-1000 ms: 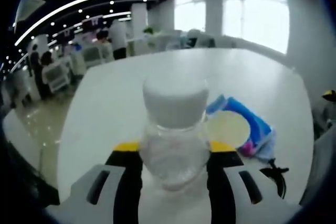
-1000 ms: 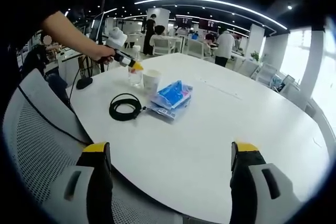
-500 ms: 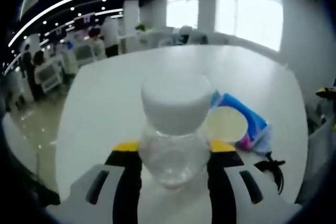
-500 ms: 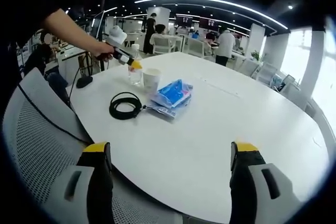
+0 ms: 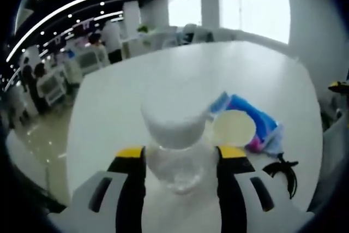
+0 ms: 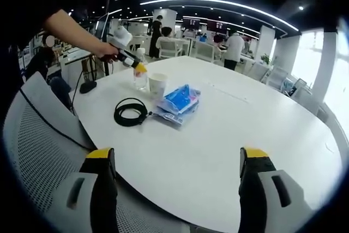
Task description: Arrange the tabletop items into an orderly group along one side of the table until the central work area is clear of visible clutter.
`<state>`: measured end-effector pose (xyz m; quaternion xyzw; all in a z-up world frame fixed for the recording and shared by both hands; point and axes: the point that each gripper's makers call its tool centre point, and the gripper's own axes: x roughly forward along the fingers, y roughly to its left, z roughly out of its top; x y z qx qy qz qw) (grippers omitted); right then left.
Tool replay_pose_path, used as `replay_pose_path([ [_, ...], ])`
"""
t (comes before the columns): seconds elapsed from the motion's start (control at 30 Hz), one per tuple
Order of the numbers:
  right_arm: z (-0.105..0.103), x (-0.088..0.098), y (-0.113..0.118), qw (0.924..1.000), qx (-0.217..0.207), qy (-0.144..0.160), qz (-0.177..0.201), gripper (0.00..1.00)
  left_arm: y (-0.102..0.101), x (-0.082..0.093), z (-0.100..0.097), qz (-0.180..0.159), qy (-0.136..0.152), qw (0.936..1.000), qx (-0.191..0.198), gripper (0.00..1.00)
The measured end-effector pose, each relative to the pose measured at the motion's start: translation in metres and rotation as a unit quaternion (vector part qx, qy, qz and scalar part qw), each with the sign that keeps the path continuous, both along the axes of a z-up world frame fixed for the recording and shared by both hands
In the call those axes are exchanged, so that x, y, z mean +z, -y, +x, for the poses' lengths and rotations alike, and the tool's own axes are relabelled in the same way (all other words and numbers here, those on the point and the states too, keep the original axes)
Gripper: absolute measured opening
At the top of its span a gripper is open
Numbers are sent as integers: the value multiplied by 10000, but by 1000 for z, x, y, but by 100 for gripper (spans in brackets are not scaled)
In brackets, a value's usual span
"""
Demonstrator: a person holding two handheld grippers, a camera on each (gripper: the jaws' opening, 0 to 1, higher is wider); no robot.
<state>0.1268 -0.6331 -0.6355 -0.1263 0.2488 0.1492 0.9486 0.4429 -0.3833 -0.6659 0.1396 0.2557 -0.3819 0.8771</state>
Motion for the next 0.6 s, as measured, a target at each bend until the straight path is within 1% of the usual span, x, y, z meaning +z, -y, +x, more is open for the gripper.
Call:
replay_pose_path([
  [0.17,0,1,-1,10000,12,42,27,94,-5,13,-6,-57,72,10000,4,48],
  [0.47,0,3,-2,9999,53,93,45,94,-17,24,-13,-62,145,9999,62,48],
  [0.6,0,5,-3,9999,73,121,48,94,-17,30,-17,-73,180,9998,46,48],
])
